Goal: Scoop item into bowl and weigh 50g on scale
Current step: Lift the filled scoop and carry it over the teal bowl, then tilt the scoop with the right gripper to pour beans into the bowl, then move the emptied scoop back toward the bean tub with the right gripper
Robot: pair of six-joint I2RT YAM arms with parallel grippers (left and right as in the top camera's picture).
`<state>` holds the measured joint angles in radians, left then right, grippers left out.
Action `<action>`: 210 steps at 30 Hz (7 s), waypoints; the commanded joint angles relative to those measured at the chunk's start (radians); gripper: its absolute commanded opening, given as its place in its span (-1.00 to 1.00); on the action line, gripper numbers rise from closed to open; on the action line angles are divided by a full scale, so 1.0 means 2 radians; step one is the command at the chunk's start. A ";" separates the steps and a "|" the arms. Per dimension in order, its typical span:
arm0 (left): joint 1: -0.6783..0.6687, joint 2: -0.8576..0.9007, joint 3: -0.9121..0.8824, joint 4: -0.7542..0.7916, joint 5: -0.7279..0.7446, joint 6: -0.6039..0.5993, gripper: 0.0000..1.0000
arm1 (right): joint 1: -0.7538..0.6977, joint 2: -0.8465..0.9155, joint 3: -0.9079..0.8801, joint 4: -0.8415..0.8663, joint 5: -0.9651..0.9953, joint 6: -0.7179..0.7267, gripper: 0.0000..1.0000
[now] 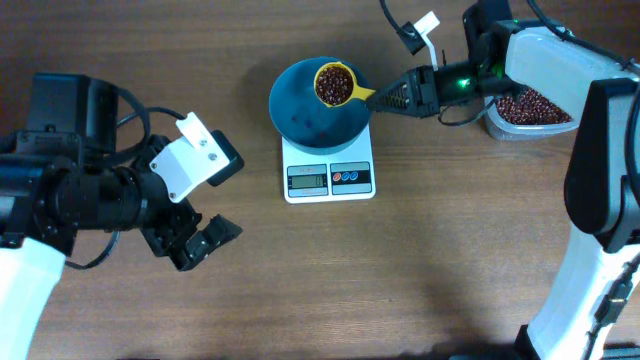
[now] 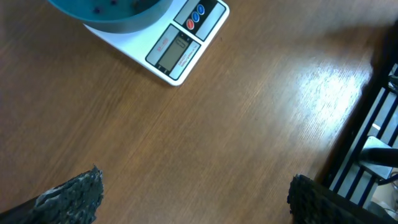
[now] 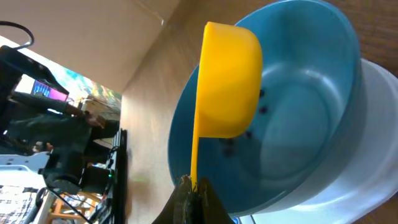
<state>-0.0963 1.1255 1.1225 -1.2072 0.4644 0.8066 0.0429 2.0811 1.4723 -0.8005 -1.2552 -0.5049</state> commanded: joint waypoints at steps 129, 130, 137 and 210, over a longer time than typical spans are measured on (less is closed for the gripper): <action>0.003 -0.004 0.008 0.000 0.009 -0.004 0.97 | 0.012 -0.118 0.006 0.028 0.140 -0.136 -0.92; 0.003 -0.004 0.008 0.000 0.009 -0.004 0.97 | 0.012 -0.121 0.006 0.030 0.152 -0.136 -0.92; 0.003 -0.004 0.008 0.000 0.009 -0.004 0.97 | 0.015 -0.143 0.010 0.029 0.149 -0.136 -0.92; 0.003 -0.004 0.008 0.000 0.009 -0.004 0.97 | 0.060 -0.175 0.024 0.030 0.310 -0.070 -0.92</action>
<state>-0.0963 1.1255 1.1225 -1.2079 0.4644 0.8070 0.1600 1.7607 1.4963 -0.7532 -0.6250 -0.6544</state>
